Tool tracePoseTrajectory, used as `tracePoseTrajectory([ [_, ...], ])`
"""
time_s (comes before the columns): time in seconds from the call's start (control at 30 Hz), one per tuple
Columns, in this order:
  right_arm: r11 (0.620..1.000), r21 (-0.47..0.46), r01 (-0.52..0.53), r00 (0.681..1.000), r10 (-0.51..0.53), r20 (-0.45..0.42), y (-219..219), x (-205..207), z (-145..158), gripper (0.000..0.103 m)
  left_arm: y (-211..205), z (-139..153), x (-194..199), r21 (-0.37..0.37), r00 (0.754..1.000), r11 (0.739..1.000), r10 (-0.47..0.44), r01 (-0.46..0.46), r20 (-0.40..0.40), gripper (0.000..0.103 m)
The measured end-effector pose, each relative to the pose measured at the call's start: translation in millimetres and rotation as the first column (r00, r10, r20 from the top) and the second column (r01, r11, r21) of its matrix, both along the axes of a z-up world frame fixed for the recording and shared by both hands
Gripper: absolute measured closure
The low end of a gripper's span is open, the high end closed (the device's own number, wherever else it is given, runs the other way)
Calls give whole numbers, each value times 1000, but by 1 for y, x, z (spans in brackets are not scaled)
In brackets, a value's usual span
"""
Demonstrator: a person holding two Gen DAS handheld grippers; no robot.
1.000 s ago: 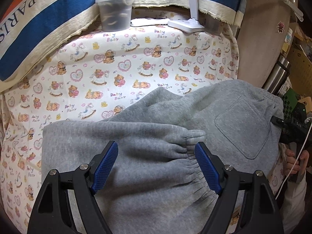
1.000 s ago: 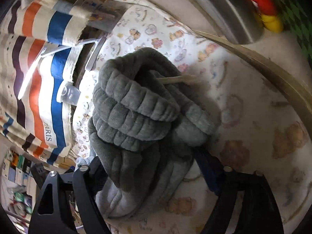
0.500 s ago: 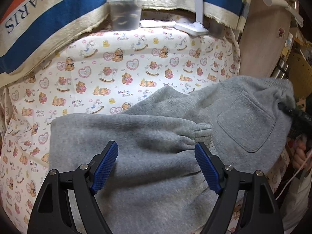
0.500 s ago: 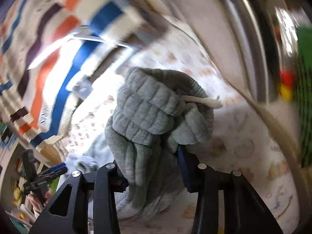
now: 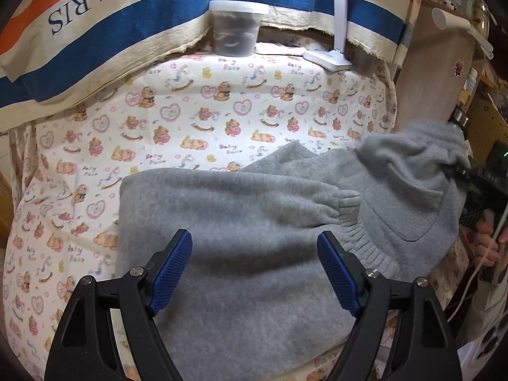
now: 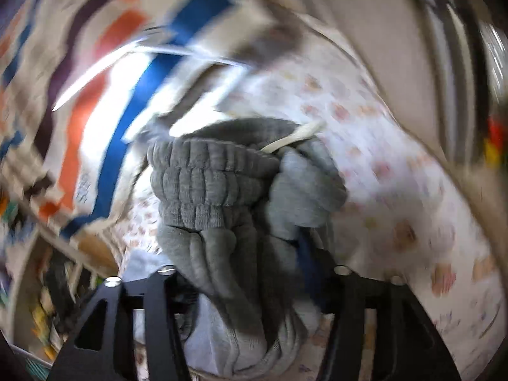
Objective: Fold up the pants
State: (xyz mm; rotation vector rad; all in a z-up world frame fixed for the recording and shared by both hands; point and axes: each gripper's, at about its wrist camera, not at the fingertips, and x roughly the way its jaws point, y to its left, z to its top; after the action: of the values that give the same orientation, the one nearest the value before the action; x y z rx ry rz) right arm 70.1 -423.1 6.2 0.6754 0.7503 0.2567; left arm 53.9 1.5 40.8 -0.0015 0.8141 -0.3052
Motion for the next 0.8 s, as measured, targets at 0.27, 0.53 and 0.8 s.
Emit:
tracePoseTrajectory([
  [0.27,957,286,38,991,2,-136,-45,6,-85,28,1,-2,3,-1,1000,1000,9,-9,-8,23],
  [0.53,992,119,45,998,-39,-56,-20,-4,-49,66,-6,-1,0,25,1000,1000,6,-6,7,23],
  [0.8,978,-24,-207,966,208,156,72,0,57,66,25,7,-9,-29,998,998,50,-49,37,23],
])
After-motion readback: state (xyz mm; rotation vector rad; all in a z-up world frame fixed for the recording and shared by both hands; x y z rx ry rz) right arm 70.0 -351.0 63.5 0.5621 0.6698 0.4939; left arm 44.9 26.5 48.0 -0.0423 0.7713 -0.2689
